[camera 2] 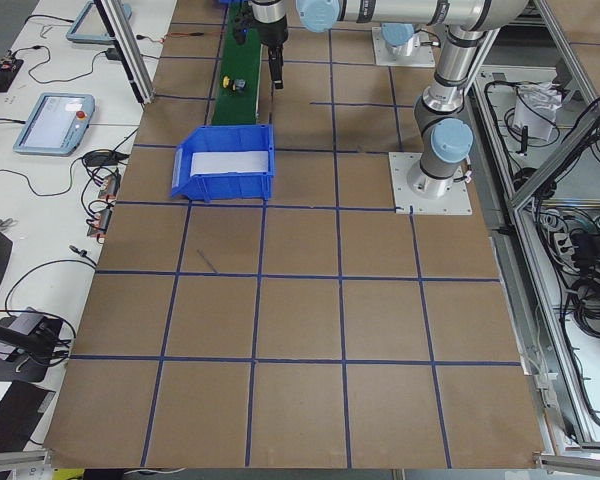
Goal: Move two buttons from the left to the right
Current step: 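Lower the right gripper onto the yellow button on the belt and grasp it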
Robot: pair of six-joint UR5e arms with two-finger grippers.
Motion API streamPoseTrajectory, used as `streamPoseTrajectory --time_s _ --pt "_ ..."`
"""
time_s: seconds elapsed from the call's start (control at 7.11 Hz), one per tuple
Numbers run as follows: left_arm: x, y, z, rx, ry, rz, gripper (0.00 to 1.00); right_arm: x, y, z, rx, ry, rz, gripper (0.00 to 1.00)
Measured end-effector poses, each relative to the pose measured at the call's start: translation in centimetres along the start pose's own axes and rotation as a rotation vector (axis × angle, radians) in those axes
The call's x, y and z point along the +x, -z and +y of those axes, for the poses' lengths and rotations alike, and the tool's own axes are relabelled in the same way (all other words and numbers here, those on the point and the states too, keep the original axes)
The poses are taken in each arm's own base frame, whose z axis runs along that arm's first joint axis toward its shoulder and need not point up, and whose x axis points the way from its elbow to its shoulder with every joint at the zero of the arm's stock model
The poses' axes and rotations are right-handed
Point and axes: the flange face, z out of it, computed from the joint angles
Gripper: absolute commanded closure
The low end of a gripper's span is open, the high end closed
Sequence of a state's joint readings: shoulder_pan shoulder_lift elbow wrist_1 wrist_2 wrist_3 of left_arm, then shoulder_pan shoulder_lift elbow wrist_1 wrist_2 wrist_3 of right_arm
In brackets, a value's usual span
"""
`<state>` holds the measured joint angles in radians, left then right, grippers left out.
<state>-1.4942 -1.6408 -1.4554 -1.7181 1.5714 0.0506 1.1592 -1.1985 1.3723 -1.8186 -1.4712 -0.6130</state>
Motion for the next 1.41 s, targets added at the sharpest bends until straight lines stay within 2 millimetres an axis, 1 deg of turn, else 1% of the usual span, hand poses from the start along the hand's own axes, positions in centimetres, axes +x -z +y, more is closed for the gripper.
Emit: streamPoseTrajectory --time_s 0.14,0.42,0.7,0.98,1.12,1.27,1.41 --pt "-0.1 0.1 0.0 0.001 0.001 0.000 0.00 -3.5 -0.7 -0.8 -0.004 -0.026 -0.009 0.23" --pt "-0.2 0.1 0.0 0.002 0.003 0.000 0.00 -10.4 -2.4 -1.6 -0.005 -0.099 -0.015 0.23" --pt "-0.2 0.1 0.0 0.003 0.003 -0.001 0.00 -18.3 -3.6 -2.7 -0.006 -0.176 -0.013 0.22" --pt "-0.2 0.2 0.1 0.004 0.004 -0.001 0.00 -25.2 -5.1 -2.8 -0.031 -0.259 -0.019 0.21" --pt "-0.2 0.2 0.1 0.004 0.004 -0.001 0.00 -28.0 -6.0 -2.5 -0.048 -0.284 -0.008 0.21" --pt "-0.3 0.2 0.1 0.004 0.004 -0.001 0.00 -30.4 -6.8 -2.3 -0.055 -0.302 0.018 0.19" --pt "-0.2 0.2 0.1 0.003 0.003 -0.001 0.00 -32.4 -7.5 -2.2 -0.046 -0.316 0.036 0.19"
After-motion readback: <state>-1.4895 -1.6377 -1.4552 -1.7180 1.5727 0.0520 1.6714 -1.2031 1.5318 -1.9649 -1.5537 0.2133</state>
